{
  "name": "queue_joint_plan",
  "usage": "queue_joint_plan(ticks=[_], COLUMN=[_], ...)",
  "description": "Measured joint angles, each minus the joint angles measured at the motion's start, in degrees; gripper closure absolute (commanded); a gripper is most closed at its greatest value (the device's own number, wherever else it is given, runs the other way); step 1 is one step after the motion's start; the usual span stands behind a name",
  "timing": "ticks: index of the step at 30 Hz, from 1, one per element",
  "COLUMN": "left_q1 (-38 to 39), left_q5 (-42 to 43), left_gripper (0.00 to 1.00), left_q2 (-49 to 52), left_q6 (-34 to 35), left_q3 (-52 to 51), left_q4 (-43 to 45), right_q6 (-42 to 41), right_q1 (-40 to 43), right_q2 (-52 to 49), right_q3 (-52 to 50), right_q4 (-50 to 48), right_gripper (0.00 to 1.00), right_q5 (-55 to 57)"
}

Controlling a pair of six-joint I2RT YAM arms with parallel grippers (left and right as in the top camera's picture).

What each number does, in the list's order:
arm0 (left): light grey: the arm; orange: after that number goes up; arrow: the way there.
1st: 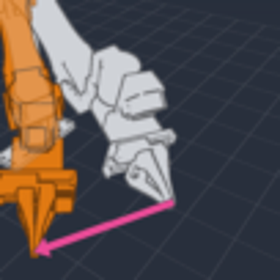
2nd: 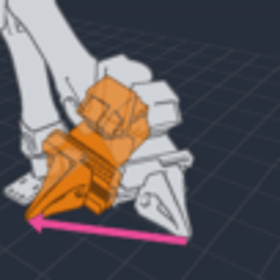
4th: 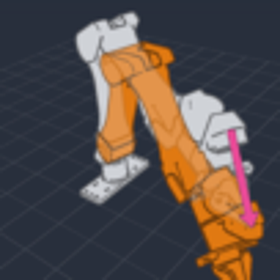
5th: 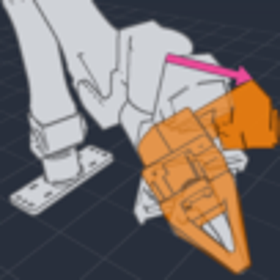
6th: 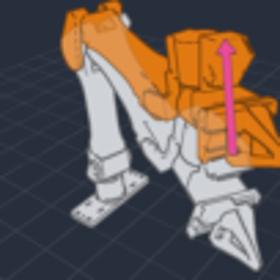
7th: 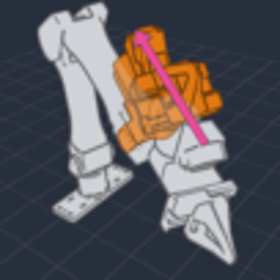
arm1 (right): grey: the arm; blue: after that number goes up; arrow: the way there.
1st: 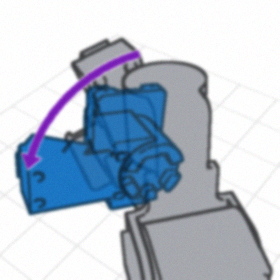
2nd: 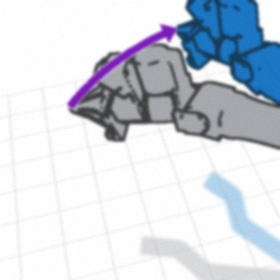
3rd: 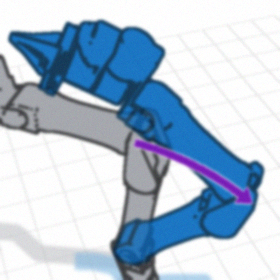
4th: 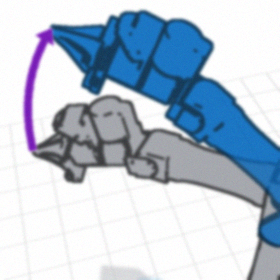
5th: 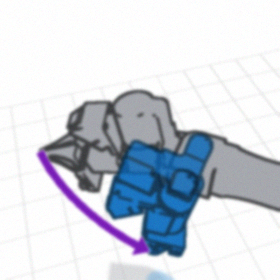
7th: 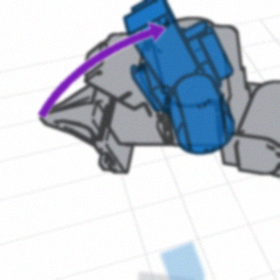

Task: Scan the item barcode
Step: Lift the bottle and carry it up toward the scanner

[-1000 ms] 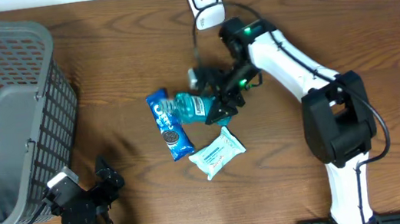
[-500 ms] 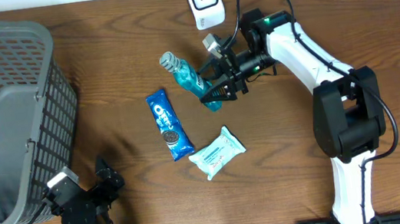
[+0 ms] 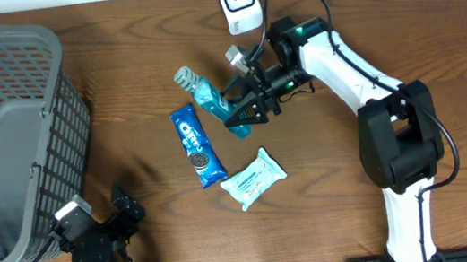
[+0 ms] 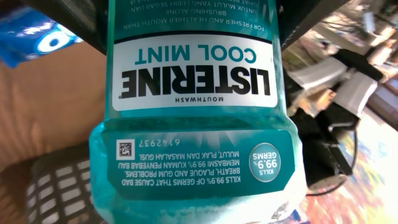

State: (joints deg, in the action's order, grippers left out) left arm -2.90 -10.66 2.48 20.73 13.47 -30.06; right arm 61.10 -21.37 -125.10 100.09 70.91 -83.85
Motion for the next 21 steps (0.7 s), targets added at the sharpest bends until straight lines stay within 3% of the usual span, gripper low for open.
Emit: queue_joint_plan(ticks=[3, 8, 16, 21], left_q1=[0.00, 0.00, 0.00, 0.00], left_q5=[0.00, 0.00, 0.00, 0.00], left_gripper=[0.02, 0.02, 0.02, 0.02], left_q2=[0.00, 0.00, 0.00, 0.00], left_q6=[0.00, 0.00, 0.00, 0.00], left_q3=[0.00, 0.00, 0.00, 0.00], left_q4=[0.00, 0.00, 0.00, 0.00], right_q6=[-4.66, -13.31, -33.66, -44.46], right_q1=[-1.03, -1.49, -1.14, -1.14], right_q2=[0.00, 0.00, 0.00, 0.00], right_q3=[0.00, 0.00, 0.00, 0.00], right_q4=[0.02, 0.02, -0.22, -0.17], right_gripper=[0.46, 0.48, 0.55, 0.50], right_q5=[-0.11, -0.15, -0.15, -0.17])
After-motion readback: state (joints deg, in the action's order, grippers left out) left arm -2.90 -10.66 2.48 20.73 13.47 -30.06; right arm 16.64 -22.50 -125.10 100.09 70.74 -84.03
